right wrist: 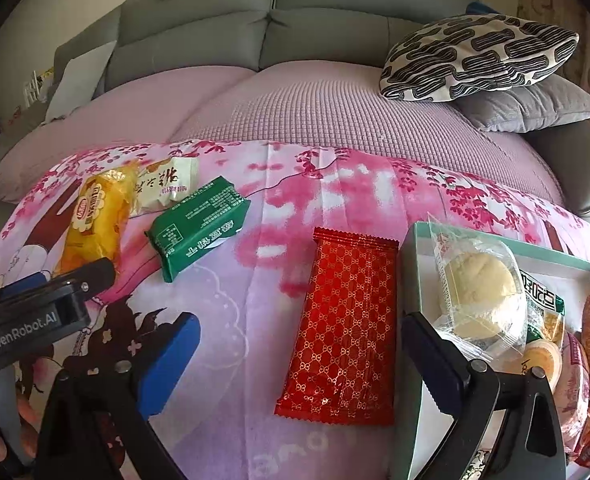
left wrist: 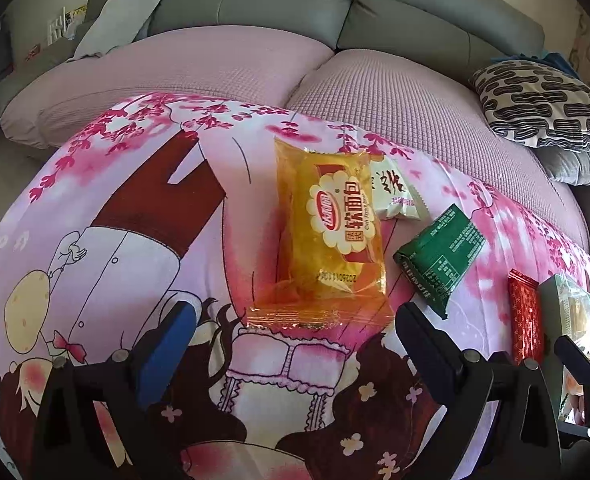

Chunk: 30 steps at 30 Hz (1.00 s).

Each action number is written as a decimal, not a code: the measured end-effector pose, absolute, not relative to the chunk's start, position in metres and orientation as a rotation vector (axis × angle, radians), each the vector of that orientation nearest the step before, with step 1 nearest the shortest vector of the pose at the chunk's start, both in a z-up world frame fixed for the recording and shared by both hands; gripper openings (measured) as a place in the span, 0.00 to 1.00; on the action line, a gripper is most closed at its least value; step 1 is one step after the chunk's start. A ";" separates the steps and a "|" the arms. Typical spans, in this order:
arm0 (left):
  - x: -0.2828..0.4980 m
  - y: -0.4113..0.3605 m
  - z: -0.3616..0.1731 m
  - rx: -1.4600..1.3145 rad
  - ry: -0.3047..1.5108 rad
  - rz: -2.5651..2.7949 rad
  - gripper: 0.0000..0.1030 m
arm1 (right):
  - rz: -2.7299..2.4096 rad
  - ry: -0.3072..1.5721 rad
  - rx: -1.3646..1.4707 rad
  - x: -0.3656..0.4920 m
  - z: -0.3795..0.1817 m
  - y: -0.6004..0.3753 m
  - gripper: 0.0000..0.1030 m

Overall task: Organize snacks
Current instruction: 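Move the left tool over the green pack while the right tool reaches the red pouch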

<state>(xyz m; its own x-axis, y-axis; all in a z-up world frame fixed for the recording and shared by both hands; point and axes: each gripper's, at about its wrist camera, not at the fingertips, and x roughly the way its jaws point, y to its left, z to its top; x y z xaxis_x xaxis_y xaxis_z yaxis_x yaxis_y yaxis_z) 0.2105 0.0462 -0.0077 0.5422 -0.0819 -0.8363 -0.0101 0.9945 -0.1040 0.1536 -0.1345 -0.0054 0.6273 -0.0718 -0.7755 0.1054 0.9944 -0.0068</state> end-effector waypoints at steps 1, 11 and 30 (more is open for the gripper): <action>0.211 0.047 -0.008 -0.101 0.999 -0.040 0.97 | -0.106 0.888 0.039 0.154 -0.006 -0.135 0.98; 0.211 0.048 -0.009 -0.103 1.002 -0.036 0.97 | -0.161 0.903 0.001 0.160 -0.015 -0.134 0.98; 0.212 0.048 -0.011 -0.093 1.007 -0.028 0.97 | -0.054 0.907 0.080 0.163 -0.020 -0.128 0.99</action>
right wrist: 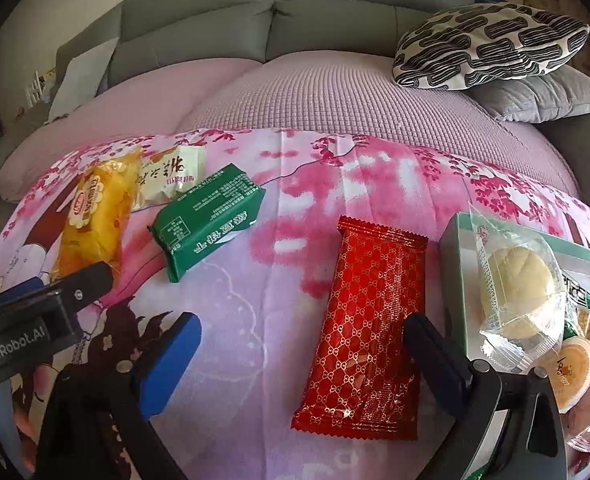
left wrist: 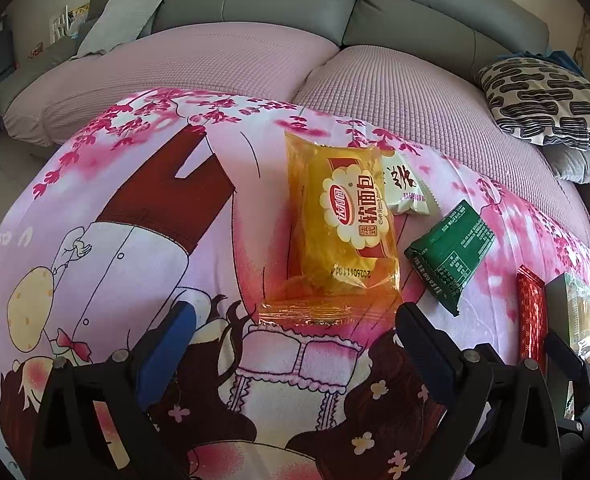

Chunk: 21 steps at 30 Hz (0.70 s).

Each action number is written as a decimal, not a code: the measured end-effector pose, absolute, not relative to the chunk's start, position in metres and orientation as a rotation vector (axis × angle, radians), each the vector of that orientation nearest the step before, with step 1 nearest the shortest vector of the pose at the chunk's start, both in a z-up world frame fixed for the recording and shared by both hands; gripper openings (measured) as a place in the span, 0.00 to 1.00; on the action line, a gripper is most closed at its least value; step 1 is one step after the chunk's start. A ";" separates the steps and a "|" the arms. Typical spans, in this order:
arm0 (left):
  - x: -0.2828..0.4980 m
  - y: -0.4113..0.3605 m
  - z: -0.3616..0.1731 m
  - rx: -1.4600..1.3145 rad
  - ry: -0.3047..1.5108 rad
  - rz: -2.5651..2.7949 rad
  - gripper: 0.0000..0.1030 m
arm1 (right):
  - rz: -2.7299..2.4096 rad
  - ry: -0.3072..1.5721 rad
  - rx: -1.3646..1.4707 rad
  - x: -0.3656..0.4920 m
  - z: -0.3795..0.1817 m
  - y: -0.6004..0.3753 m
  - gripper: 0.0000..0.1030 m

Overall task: Organize snacks
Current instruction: 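Move the left tool over the green pack while the right tool reaches the red pouch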

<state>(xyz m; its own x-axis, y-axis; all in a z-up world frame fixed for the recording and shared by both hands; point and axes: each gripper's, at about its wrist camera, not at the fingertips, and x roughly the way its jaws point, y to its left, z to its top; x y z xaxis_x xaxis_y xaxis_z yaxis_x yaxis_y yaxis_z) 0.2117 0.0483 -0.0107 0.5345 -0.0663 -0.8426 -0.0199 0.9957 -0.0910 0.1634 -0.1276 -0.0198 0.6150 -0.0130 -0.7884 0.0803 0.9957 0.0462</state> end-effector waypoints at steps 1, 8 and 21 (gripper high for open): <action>0.212 0.049 -0.011 -0.093 1.007 -0.027 0.97 | -0.040 0.905 0.093 0.163 -0.019 -0.128 0.99; 0.212 0.050 -0.011 -0.093 1.008 -0.027 0.97 | 0.007 0.890 0.149 0.162 -0.016 -0.130 0.99; 0.210 0.055 -0.007 -0.112 0.987 -0.013 0.97 | -0.151 0.878 0.078 0.166 -0.017 -0.136 0.84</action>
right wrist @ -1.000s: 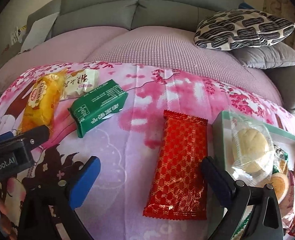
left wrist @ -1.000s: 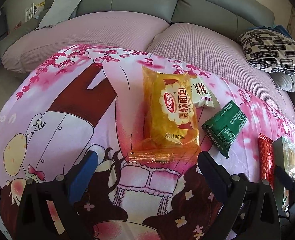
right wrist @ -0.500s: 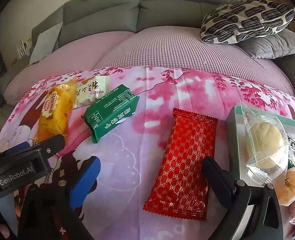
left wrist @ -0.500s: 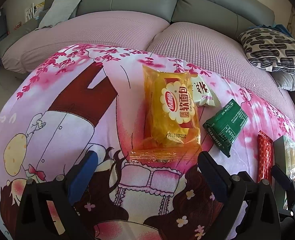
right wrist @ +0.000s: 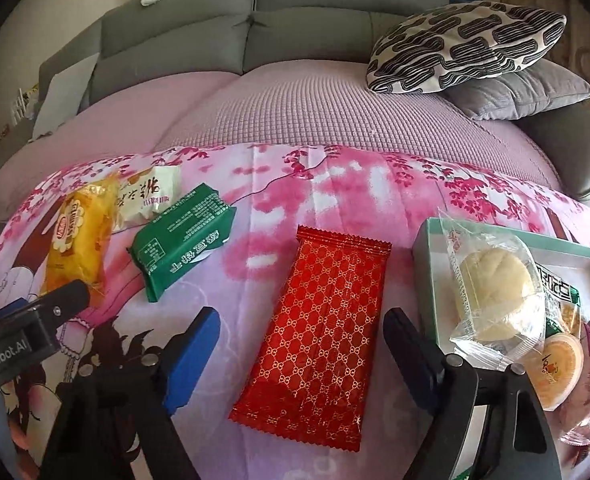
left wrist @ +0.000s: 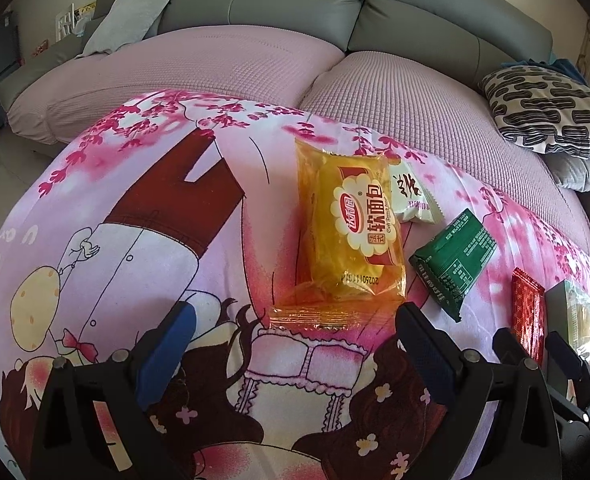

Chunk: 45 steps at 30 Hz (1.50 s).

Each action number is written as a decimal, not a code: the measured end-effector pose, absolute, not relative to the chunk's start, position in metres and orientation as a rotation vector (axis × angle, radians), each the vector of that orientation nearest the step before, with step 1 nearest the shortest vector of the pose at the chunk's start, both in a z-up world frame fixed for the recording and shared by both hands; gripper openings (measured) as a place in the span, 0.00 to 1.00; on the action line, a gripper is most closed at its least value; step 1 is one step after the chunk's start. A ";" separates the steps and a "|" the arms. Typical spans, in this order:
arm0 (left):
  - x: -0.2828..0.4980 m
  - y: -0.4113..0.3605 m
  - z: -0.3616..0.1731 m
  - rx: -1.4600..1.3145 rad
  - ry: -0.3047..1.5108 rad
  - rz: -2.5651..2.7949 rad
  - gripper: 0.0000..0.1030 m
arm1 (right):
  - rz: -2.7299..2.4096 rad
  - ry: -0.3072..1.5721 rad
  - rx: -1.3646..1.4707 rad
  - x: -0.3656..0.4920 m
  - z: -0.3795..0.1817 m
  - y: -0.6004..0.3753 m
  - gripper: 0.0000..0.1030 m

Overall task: Organize snacks
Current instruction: 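Move the left tool over the green pack while the right tool reaches the red pouch, then close the left tool on the green pack while the right tool grips the red pouch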

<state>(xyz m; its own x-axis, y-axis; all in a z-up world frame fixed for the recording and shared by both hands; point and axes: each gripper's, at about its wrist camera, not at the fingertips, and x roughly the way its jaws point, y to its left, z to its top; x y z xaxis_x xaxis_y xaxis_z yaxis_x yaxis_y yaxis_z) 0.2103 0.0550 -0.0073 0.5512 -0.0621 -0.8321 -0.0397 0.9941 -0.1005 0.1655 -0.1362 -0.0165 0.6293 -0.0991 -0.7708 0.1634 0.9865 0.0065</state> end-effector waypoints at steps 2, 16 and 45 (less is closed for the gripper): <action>0.210 0.055 -0.006 -0.115 0.978 -0.016 0.97 | -0.173 0.881 0.052 0.167 -0.018 -0.135 0.82; 0.211 0.038 0.002 -0.081 0.928 -0.060 0.97 | -0.154 0.871 0.065 0.170 -0.022 -0.140 0.60; 0.263 -0.062 -0.007 0.140 1.013 -0.301 0.57 | -0.113 0.855 0.148 0.168 -0.020 -0.146 0.47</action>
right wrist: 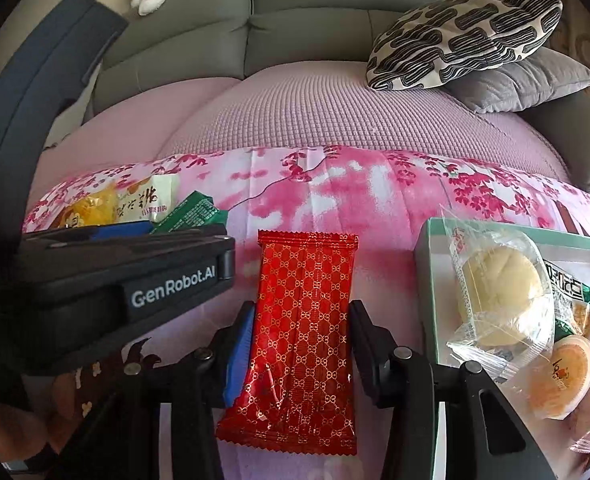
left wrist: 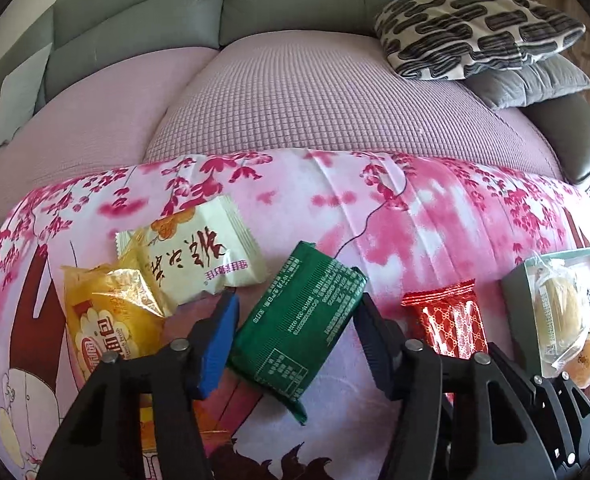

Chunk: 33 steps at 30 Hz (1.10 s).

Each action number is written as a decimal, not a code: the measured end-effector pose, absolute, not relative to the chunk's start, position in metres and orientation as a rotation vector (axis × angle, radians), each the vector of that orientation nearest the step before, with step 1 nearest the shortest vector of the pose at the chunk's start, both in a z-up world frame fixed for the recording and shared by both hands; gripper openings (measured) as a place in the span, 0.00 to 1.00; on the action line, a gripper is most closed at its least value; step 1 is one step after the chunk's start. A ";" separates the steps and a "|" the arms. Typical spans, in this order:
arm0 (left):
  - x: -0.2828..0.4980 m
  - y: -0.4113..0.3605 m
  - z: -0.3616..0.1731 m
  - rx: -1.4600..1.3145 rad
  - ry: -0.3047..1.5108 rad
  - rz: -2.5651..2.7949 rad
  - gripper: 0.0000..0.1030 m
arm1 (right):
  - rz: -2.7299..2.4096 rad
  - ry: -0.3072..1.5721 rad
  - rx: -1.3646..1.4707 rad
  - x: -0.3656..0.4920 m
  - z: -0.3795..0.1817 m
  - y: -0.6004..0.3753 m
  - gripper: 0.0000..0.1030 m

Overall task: Organize snacks
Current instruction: 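Close the left tool on the green pack while the right tool grips the red pouch, then carry the green pack with the left tool while the right tool carries the red pouch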

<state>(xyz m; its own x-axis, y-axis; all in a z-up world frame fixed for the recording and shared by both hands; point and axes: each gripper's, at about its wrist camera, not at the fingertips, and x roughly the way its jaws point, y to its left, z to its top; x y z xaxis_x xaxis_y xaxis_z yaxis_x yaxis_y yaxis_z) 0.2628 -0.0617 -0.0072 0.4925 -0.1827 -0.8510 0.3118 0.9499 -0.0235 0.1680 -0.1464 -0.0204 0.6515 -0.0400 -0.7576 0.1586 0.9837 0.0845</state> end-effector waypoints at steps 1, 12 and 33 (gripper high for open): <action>0.262 -0.060 -0.007 0.124 1.010 -0.303 0.52 | -0.112 0.853 0.155 0.168 -0.020 -0.147 0.46; 0.239 -0.044 -0.003 -0.024 0.946 -0.306 0.40 | -0.112 0.840 0.191 0.166 -0.015 -0.151 0.46; 0.200 -0.043 0.070 -0.063 0.732 -0.357 0.40 | -0.169 0.717 0.247 0.138 0.033 -0.176 0.46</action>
